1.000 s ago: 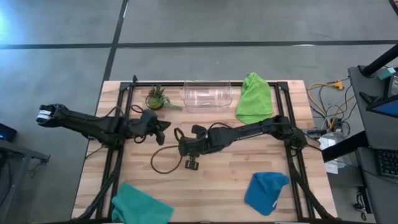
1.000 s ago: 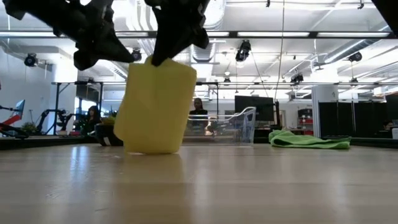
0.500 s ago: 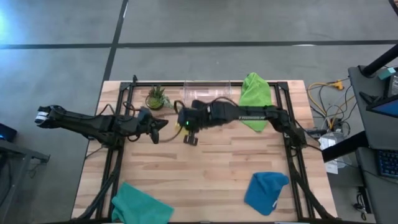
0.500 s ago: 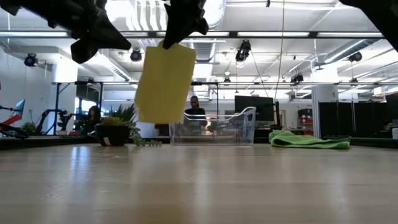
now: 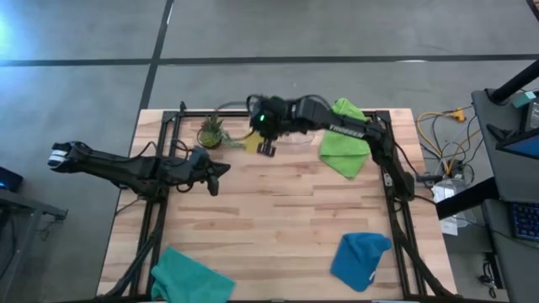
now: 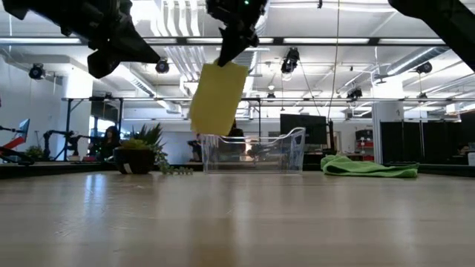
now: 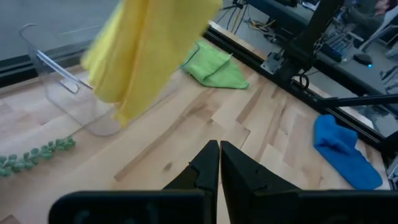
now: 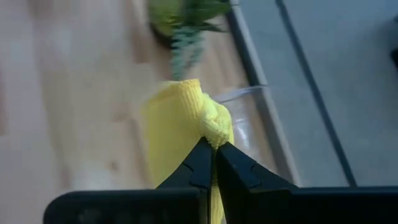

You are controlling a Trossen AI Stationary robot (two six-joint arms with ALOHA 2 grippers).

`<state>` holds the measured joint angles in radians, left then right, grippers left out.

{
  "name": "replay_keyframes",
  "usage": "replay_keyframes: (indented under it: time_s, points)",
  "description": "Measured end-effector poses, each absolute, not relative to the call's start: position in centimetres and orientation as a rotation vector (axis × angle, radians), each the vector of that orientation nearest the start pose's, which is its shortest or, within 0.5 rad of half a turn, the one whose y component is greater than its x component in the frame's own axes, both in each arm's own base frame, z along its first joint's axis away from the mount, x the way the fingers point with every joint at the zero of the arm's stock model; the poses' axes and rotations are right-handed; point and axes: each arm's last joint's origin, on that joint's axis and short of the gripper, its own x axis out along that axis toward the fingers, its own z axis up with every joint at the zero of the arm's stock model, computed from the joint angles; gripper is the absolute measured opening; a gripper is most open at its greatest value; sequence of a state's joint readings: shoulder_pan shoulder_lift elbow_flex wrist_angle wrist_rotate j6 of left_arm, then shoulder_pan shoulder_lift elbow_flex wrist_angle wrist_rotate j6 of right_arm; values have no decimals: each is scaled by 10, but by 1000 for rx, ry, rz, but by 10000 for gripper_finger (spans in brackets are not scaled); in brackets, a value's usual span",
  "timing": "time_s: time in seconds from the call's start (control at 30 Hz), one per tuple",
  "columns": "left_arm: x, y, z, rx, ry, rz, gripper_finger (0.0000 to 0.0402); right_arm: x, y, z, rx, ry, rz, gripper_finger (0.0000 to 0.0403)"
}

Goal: Fold microfiber towels
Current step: Put the yellow microfiber towel into the transparent bin

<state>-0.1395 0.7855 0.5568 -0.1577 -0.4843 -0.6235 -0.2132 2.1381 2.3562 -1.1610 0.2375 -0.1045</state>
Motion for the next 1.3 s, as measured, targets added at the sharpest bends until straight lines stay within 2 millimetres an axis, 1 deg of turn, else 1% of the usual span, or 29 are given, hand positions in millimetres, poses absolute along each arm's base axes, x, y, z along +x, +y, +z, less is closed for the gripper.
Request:
replay_keyframes:
  time_s: [0.17,0.33,0.6,0.67,0.77,0.87,0.93,1.07,1.3]
  points:
    - [177,-11,257,-488,237,465,0,419,-136,370,-118,955,-422,8]
    - [182,-11,254,-481,235,489,0,416,-158,367,-126,948,-416,8]
    - [191,-11,250,-475,231,509,0,425,-188,343,-139,969,-445,8]
    - [191,-11,249,-473,233,512,0,429,-195,332,-131,993,-450,8]
    - [191,-11,249,-472,233,516,0,437,-199,311,-124,1039,-440,8]
    - [191,-10,250,-473,230,519,0,447,-198,291,-127,1081,-430,8]
    - [191,-10,250,-487,222,521,0,451,-198,282,-125,1102,-433,8]
    - [191,-10,250,-496,220,525,0,457,-195,270,-92,1119,-418,8]
    - [191,-10,250,-496,222,525,0,469,-179,249,-54,1152,-342,8]
